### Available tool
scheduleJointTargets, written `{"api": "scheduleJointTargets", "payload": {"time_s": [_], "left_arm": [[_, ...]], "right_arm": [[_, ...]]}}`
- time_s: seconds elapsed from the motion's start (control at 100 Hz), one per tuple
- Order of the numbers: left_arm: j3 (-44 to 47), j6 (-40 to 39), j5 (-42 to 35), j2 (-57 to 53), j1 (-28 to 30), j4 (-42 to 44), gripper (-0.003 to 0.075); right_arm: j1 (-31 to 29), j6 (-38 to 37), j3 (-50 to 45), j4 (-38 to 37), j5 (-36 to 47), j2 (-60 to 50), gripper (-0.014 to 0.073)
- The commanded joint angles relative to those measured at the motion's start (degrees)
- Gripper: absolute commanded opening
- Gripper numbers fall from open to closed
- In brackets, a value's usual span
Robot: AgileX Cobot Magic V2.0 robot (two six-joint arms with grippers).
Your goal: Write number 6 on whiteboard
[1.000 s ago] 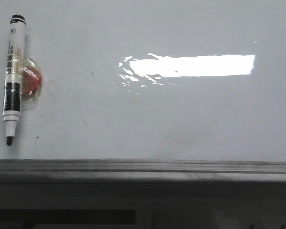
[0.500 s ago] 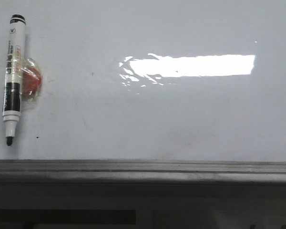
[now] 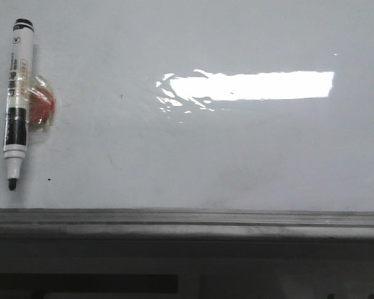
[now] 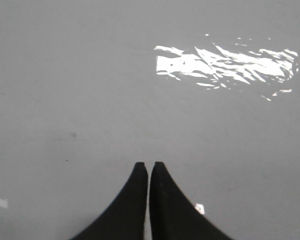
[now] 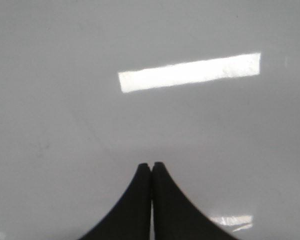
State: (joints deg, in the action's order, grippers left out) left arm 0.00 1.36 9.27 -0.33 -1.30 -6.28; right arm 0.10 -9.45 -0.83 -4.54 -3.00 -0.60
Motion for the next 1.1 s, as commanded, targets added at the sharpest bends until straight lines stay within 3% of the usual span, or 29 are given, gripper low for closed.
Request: {"api": "scheduleJointTargets", "payload": {"time_s": [0.0, 0.1, 0.3, 0.38, 0.45, 0.58, 0.67, 0.88, 1.09], "left_arm": [[-3.8, -0.3, -4.0, -0.2, -0.1, -1.9, -0.002], [-8.5, -0.3, -1.4, 3.1, 0.0, -0.9, -0.002], [-16.7, -0.1, 3.2, 11.2, 0.0, -0.9, -0.0018], [-17.8, 1.5, 3.3, 13.3, 0.0, -0.9, 0.0004], [-17.8, 1.5, 2.7, 14.7, 0.0, -1.3, 0.0092], [-17.8, 1.5, 2.1, 16.3, 0.0, -2.5, 0.0375], [-17.2, 1.4, -1.5, 17.4, 0.0, -3.6, 0.0459], [-16.8, 1.6, -5.1, 18.6, -1.8, -4.5, 0.0461], [-16.8, 1.8, -5.5, 18.6, -11.7, -4.5, 0.0461]], "right_arm": [[-0.3, 0.0, 0.1, 4.5, 3.9, 1.4, -0.0053], [-0.3, 0.0, 2.2, 4.5, 3.0, 4.2, -0.0053], [-0.3, 0.0, 10.8, 4.5, -9.9, 12.6, -0.0053], [-0.3, 0.0, 12.9, 4.8, -10.7, 15.2, -0.0053], [-0.3, 0.0, 13.4, 4.8, -9.0, 16.7, -0.0053], [-0.3, 0.0, 13.4, 4.8, -8.9, 17.7, -0.0053], [-0.3, 0.0, 13.0, 4.5, -10.4, 17.7, -0.0053], [-0.3, 0.0, 11.7, 4.5, -9.3, 17.7, -0.0053], [-0.3, 0.0, 11.7, 4.5, -9.3, 17.7, -0.0053]]}}
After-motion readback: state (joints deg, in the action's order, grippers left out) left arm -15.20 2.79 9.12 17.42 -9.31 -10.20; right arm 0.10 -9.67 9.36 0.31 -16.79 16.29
